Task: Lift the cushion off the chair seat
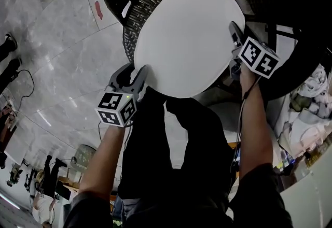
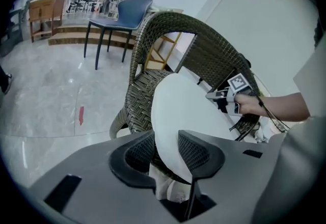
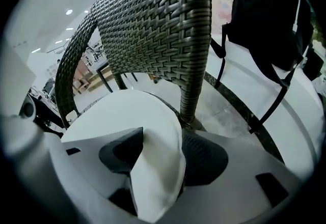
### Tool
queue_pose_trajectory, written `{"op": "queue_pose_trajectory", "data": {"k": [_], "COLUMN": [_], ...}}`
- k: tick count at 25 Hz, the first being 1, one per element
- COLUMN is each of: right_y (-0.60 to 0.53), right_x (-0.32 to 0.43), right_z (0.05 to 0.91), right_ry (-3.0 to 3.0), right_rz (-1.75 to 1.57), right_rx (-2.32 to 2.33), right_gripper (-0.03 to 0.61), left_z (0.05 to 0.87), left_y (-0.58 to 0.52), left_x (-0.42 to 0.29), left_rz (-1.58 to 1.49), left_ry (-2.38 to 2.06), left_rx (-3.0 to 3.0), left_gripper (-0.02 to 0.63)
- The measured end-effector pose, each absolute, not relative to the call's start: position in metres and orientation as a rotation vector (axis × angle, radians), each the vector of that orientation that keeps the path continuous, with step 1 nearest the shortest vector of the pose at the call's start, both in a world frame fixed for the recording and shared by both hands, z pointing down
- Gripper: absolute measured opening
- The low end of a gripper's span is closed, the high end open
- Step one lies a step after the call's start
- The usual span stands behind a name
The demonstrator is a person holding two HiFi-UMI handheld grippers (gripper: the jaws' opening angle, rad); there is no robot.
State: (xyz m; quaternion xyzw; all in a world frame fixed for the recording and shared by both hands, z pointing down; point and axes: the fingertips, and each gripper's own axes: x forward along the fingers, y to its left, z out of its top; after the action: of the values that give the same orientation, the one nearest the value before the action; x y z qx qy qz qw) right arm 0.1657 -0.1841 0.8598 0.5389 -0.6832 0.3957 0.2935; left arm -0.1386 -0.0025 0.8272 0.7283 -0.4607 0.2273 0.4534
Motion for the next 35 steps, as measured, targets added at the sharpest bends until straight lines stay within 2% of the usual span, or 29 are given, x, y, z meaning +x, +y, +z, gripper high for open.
{"op": "queue_pose_trajectory", "data": {"k": [4,7,9,11,23,35], "right_y": [-0.182,-0.18,-0.179,-0.178,-0.175,-0.22], "right_x": [0.163,0.163,0.164,0.164,0.16,0.149], "right_z": [0.858,0.854,0.851,0.848,0.811,0.623], "right_ry": [-1.824,-1.825,-1.831,-1.843,-1.893,-2.072], "right_rz": [1.043,1.006,0.971,0.956,0.967,0.871], "right_rx": [1.435,1.444,1.458,1.46,1.512,1.643], "right_gripper": [0.214,0.154,0.075,0.055,0.04,0.04], "left_z": [0.828,0.827,0.825,0.824,0.797,0.638], "left_y": [-0.002,-0.003,-0.004,-0.004,-0.012,-0.079], "left_x": [-0.139,-0.138,-0.137,-0.136,-0.145,-0.167], "left_rz": [0.567,0.569,0.568,0.557,0.536,0.47], "left_ry": [-1.154,-1.16,-1.163,-1.169,-1.191,-1.299], "left_rx": [1.785,1.785,1.79,1.788,1.805,1.946], "left_gripper": [0.138,0.094,0.055,0.04,0.025,0.023]}}
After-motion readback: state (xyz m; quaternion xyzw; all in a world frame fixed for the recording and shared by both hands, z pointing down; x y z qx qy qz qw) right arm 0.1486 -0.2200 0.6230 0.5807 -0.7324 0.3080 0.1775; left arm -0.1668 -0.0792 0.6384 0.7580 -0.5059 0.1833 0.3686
